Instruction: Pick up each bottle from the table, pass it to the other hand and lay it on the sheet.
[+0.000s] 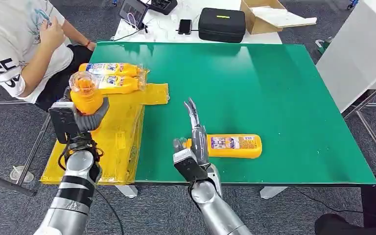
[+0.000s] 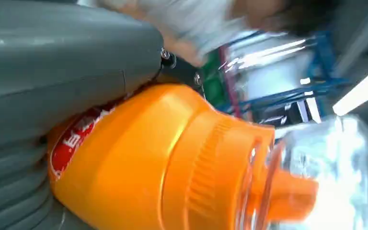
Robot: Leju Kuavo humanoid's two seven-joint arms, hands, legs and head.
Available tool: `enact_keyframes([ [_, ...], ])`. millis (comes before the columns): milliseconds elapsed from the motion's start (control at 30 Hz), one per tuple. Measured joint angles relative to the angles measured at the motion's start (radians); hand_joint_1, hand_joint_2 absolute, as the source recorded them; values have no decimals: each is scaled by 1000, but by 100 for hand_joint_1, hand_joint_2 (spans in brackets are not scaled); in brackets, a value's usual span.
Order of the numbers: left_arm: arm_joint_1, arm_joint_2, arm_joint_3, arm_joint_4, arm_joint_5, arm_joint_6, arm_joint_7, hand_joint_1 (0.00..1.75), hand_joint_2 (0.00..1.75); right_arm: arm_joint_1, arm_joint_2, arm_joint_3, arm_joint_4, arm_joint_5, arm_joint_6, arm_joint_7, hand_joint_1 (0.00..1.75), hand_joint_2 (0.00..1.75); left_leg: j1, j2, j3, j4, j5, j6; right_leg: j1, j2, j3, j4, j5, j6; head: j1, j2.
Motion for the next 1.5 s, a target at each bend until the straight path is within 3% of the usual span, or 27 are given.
enact_keyframes([
  [200,-116,40,-31,204,-366,123,62,175,175,1,0,38,-61,-25,19,-23,0,0,0,0,0,0,1,0,0,0,0,0,0,0,0,0],
  [400,-219,94,-136,429,-657,24,192,175,175,-1,-3,72,-78,-35,61,-27,0,0,0,1,0,0,1,-1,0,0,0,0,0,0,0,0],
  [733,-271,147,-206,584,-690,-304,243,175,175,-1,-10,82,-78,-44,98,-27,0,0,0,1,0,0,1,-1,0,0,0,1,0,0,0,0],
  [933,-273,150,-207,591,-689,-321,245,175,175,-1,-10,82,-78,-44,99,-27,0,0,0,1,0,0,1,-1,0,0,0,1,0,0,0,0],
  [1133,-278,163,-215,636,-709,-426,280,175,175,-1,-10,82,-74,-54,128,-27,0,0,0,1,0,0,1,-1,0,0,0,1,0,0,0,0],
  [1200,-277,163,-216,642,-709,-436,287,154,175,-1,-10,82,-71,-55,131,-27,0,0,0,1,0,0,1,-1,0,0,0,1,0,0,0,0],
  [1233,-276,164,-217,646,-712,-436,290,5,175,-1,-10,82,-69,-55,133,-27,0,0,0,1,0,0,1,-1,0,0,0,1,0,0,0,0],
  [1433,-260,166,-234,662,-733,-433,316,0,175,-1,-10,81,-56,-62,142,-28,0,0,0,1,0,0,1,-1,0,0,0,1,0,0,0,0],
  [1467,-256,166,-234,663,-733,-433,317,0,0,-1,-11,81,-53,-62,142,-28,0,0,0,1,0,0,1,-1,0,0,0,1,0,0,0,0],
  [1500,-254,167,-235,663,-733,-432,317,0,0,-1,-12,81,-51,-62,142,-28,0,0,0,1,0,0,1,-1,0,0,0,1,0,0,0,0],
])
